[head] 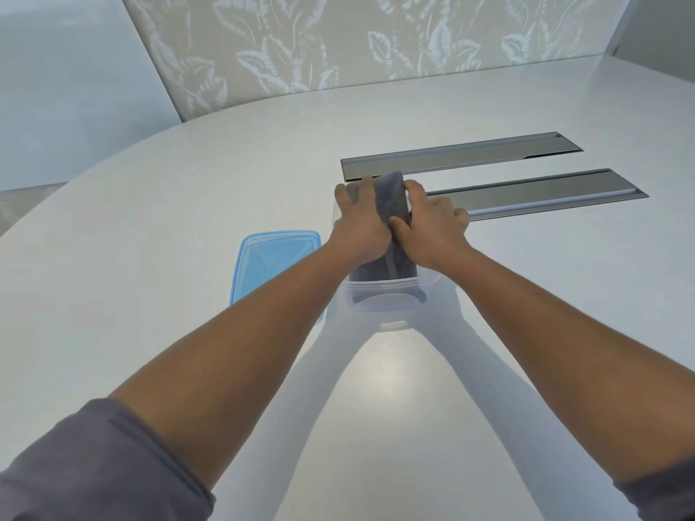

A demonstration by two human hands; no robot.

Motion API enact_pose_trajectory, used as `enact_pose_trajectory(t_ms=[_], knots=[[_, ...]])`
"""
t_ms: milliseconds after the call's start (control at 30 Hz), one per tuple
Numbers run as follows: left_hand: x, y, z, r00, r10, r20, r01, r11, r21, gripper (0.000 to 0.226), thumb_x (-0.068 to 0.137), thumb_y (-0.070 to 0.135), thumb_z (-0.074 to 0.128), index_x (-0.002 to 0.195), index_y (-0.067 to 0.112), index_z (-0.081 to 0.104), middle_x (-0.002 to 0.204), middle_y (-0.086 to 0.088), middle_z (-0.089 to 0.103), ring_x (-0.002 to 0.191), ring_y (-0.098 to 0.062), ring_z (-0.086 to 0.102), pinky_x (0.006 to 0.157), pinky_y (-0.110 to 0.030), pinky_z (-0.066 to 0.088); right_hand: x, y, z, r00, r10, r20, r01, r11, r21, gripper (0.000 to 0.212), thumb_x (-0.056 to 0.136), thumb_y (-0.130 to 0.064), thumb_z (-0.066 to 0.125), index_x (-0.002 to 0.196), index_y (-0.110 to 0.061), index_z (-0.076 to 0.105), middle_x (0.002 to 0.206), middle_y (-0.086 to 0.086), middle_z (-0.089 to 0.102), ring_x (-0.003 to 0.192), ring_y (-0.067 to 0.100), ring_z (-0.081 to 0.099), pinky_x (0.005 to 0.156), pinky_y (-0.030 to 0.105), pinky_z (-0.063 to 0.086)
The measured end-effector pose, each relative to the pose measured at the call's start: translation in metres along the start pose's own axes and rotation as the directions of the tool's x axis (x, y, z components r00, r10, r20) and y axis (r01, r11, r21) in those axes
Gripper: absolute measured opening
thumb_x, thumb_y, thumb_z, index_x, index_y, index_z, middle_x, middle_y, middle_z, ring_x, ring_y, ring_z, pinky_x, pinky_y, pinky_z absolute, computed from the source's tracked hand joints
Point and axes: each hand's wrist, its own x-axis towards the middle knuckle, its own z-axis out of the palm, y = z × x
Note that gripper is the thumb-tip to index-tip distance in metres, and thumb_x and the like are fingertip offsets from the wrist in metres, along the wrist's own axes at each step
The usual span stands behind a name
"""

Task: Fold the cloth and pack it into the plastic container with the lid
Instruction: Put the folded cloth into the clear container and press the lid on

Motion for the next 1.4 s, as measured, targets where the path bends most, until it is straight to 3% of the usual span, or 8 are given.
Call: enact_pose_trajectory(t_ms=[133, 433, 600, 700, 900, 1100, 1267, 1400], knots=[[0.000, 0.000, 0.009, 0.989, -0.050, 0.137, 0.021, 0.979, 0.205, 0.088, 0.095, 0.007, 0.053, 0.163, 0.029, 0.001, 0.165, -0.013, -0.025, 0.110, -0.048, 0.062, 0.091, -0.048, 0.051, -0.003, 0.001, 0.007, 0.996, -0.009, 0.090, 0.025, 0.983, -0.183, 0.055, 0.095, -0.048, 0.045, 0.143, -0.024, 0.033, 0.105, 0.003, 0.068, 0.120, 0.034, 0.049, 0.102, 0.054, 0.024], [0.012, -0.007, 0.032, 0.951, -0.020, 0.310, -0.185, 0.766, 0.616, 0.059, 0.096, 0.050, 0.057, 0.149, 0.027, 0.046, 0.147, -0.011, 0.046, 0.133, -0.032, 0.045, 0.105, -0.041, 0.045, -0.002, -0.006, 0.006, 0.955, 0.011, 0.298, 0.128, 0.889, -0.441, 0.031, 0.090, -0.039, 0.050, 0.119, -0.032, 0.060, 0.110, -0.003, 0.057, 0.125, 0.031, 0.051, 0.108, 0.057, 0.024], [0.017, -0.007, 0.031, 0.964, 0.128, 0.235, -0.263, 0.617, 0.742, 0.082, 0.092, 0.060, 0.053, 0.160, 0.023, 0.028, 0.163, -0.009, 0.026, 0.147, -0.038, 0.019, 0.113, -0.046, 0.029, 0.000, -0.005, 0.008, 0.960, -0.020, 0.278, 0.124, 0.924, -0.362, 0.040, 0.088, -0.034, 0.060, 0.127, -0.028, 0.056, 0.127, 0.000, 0.054, 0.122, 0.034, 0.053, 0.097, 0.050, 0.039], [0.023, -0.007, 0.031, 0.942, 0.094, 0.321, -0.286, 0.724, 0.628, 0.091, 0.095, 0.054, 0.054, 0.163, 0.013, 0.009, 0.170, -0.013, 0.005, 0.155, -0.038, 0.005, 0.123, -0.049, 0.016, 0.000, 0.002, 0.011, 0.972, -0.065, 0.224, 0.073, 0.997, -0.027, 0.054, 0.091, -0.019, 0.058, 0.143, -0.027, 0.047, 0.166, 0.005, 0.018, 0.121, 0.039, 0.053, 0.097, 0.046, 0.047], [0.028, -0.017, 0.041, 0.926, -0.047, 0.375, -0.187, 0.806, 0.561, 0.083, 0.102, 0.048, 0.042, 0.163, 0.025, -0.010, 0.170, 0.004, -0.019, 0.157, -0.034, -0.012, 0.121, -0.059, 0.014, -0.005, 0.005, 0.008, 0.987, -0.034, 0.159, 0.008, 0.987, 0.159, 0.076, 0.086, 0.005, 0.052, 0.152, -0.030, 0.036, 0.170, -0.004, -0.013, 0.109, 0.037, 0.061, 0.089, 0.044, 0.053], [0.025, -0.015, 0.044, 0.931, -0.052, 0.361, -0.186, 0.784, 0.593, 0.073, 0.104, 0.037, 0.032, 0.162, 0.025, -0.010, 0.171, 0.004, -0.016, 0.157, -0.033, -0.009, 0.121, -0.061, 0.008, -0.006, 0.007, 0.006, 0.995, 0.085, 0.058, -0.102, 0.886, 0.452, 0.075, 0.089, 0.005, 0.046, 0.157, -0.020, 0.029, 0.167, 0.006, 0.016, 0.142, 0.025, 0.037, 0.103, 0.028, 0.034], [0.024, -0.018, 0.044, 0.931, -0.025, 0.363, -0.214, 0.769, 0.603, 0.082, 0.101, 0.036, 0.042, 0.162, 0.024, -0.011, 0.171, -0.001, -0.016, 0.157, -0.036, -0.010, 0.124, -0.059, 0.001, -0.016, 0.013, 0.008, 0.895, 0.320, 0.310, -0.446, 0.635, 0.631, 0.046, 0.088, 0.001, 0.043, 0.122, -0.026, 0.057, 0.118, 0.003, 0.067, 0.096, 0.022, 0.064, 0.080, 0.041, 0.058], [0.021, -0.017, 0.042, 0.925, -0.033, 0.378, -0.200, 0.805, 0.558, 0.083, 0.102, 0.034, 0.044, 0.162, 0.022, -0.012, 0.171, -0.002, -0.017, 0.157, -0.035, -0.010, 0.125, -0.055, 0.004, -0.018, 0.012, 0.010, 0.886, 0.323, 0.334, -0.465, 0.609, 0.643, 0.040, 0.092, -0.001, 0.039, 0.113, -0.025, 0.062, 0.105, 0.005, 0.070, 0.099, 0.029, 0.067, 0.088, 0.047, 0.059]])
